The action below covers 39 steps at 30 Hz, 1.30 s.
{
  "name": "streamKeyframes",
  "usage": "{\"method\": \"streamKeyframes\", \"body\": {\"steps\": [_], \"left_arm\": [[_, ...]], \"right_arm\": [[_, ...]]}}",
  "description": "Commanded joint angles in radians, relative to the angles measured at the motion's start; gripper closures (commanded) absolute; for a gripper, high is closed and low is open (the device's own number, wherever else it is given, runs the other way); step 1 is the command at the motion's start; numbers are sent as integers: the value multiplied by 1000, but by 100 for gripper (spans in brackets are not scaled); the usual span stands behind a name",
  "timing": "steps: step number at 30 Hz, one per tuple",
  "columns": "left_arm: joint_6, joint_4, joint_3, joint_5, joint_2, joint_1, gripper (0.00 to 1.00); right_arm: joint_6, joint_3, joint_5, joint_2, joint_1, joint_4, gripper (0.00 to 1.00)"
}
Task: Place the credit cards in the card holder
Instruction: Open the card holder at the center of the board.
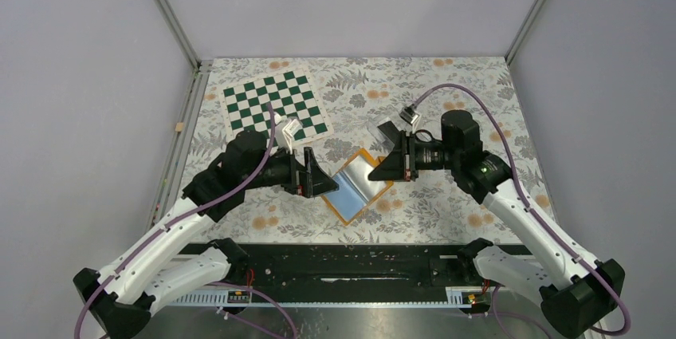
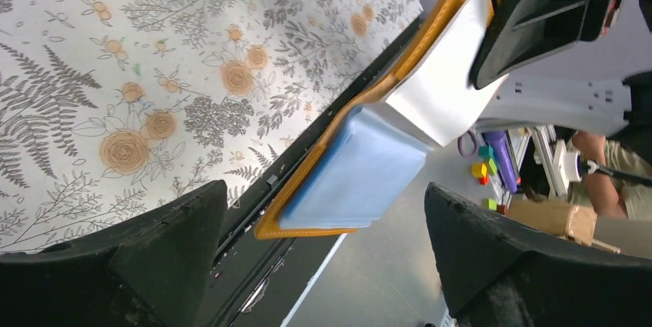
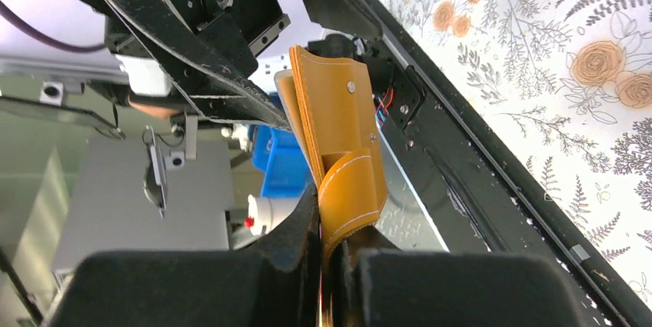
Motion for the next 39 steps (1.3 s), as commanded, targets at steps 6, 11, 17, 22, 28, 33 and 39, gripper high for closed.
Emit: {"method": "streamKeyframes", "body": {"steps": [6, 11, 17, 22, 28, 33, 39], "left_arm": [[-57, 71, -15, -83, 8, 17, 1], [-79, 102, -23, -61, 26, 16, 1], [-92, 131, -24, -25, 50, 17, 1], [-96, 146, -29, 3, 65, 18, 1], [-124, 197, -52, 29, 66, 16, 1], [-131, 208, -59, 31, 66, 16, 1], [-132, 207, -65, 28, 69, 16, 1]], "right_arm": [[293, -161, 96, -97, -126, 182, 100], [286, -282, 227, -192, -188, 161, 100], [221, -367, 427, -229, -200, 80, 100], [283, -509, 506, -188, -198, 213, 100], [250, -579, 562, -125, -199, 277, 100], [236, -580, 562, -73, -199, 251, 99], [187, -548, 626, -103, -200, 83, 59]]}}
